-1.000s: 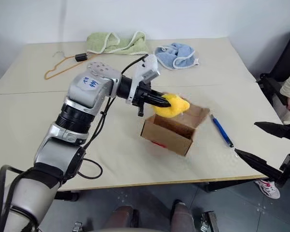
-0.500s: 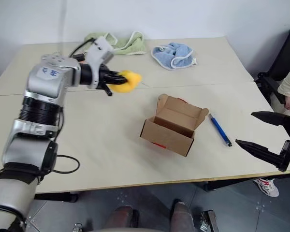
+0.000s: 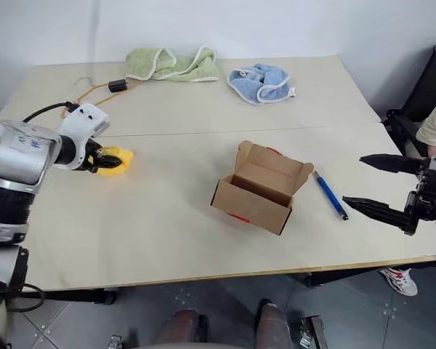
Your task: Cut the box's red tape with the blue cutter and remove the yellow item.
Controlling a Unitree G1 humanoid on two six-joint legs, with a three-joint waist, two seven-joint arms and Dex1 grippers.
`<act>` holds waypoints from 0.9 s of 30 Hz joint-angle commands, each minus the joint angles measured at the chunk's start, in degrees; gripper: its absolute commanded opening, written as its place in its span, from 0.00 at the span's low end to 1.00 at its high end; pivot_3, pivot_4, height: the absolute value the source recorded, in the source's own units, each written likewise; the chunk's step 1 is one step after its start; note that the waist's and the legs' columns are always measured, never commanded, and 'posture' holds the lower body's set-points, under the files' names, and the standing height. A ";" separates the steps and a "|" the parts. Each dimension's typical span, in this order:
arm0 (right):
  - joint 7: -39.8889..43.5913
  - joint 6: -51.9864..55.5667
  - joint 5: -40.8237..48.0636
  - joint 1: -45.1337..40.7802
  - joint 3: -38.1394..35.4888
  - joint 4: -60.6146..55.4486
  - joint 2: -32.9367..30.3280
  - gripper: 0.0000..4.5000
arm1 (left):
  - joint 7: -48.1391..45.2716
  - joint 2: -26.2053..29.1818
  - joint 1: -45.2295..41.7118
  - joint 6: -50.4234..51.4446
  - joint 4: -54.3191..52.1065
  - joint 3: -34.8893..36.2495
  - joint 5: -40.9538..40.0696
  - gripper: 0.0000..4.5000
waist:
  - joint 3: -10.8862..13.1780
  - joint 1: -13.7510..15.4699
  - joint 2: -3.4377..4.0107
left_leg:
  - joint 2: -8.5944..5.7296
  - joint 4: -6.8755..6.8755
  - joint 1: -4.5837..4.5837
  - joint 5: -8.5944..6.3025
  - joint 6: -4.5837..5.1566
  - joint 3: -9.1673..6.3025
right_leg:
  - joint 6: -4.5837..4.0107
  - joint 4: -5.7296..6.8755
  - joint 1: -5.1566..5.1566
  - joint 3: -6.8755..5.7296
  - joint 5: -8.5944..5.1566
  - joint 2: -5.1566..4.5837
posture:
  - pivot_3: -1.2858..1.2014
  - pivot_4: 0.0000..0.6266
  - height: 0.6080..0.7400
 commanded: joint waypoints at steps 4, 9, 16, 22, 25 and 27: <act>2.28 -2.08 -1.47 -2.92 0.60 2.88 -1.39 1.00 | -3.92 5.51 -1.57 3.07 -6.89 2.46 -4.30 0.99 | 0.00 -0.29 0.00 | 0.01 0.04 -0.02 0.00 0.00 0.01 | 0.00 0.03 -0.02 0.00 0.00 0.00 | 0.52 0.24 1.00; 3.01 -3.20 -2.36 -5.02 2.33 4.64 -0.97 1.00 | -6.03 6.43 -0.07 -1.23 -8.56 5.99 -8.88 0.99 | 0.00 -0.44 0.02 | 0.02 0.03 0.04 -0.01 -0.01 0.09 | -0.01 0.07 -0.04 0.08 0.00 0.00 | 0.52 0.24 1.00; 4.68 -4.91 -4.71 -0.75 0.81 5.49 -0.43 1.00 | -13.82 -2.75 19.87 -24.37 -24.81 18.40 -22.22 0.99 | -0.03 -0.25 0.06 | 0.05 0.33 0.01 -0.15 -0.04 0.10 | -0.02 0.13 -0.01 0.12 0.00 0.00 | 0.52 0.24 1.00; 5.71 -10.77 -8.79 9.50 -3.87 12.92 2.53 1.00 | -19.06 -2.30 36.99 -38.14 -22.51 21.92 -23.93 0.99 | -0.05 -0.34 0.11 | 0.14 0.36 0.06 -0.19 -0.06 0.27 | -0.09 0.22 -0.05 0.09 -0.04 0.03 | 0.52 0.24 1.00; 4.29 -14.73 -12.12 14.04 -4.70 16.67 4.12 1.00 | -21.29 -1.42 43.02 -41.86 -19.89 22.75 -24.75 0.99 | -0.11 -0.22 0.24 | 0.16 0.33 0.25 -0.25 0.00 0.36 | -0.13 0.20 0.06 0.10 -0.04 0.03 | 0.52 0.24 1.00; 2.00 -16.22 -13.72 16.28 -4.68 16.60 5.66 1.00 | -19.63 -2.97 45.55 -44.40 -19.42 24.55 -25.67 0.99 | -0.11 -0.19 0.24 | 0.17 0.36 0.24 -0.29 0.07 0.39 | -0.13 0.20 0.07 0.11 -0.04 0.03 | 0.52 0.24 1.00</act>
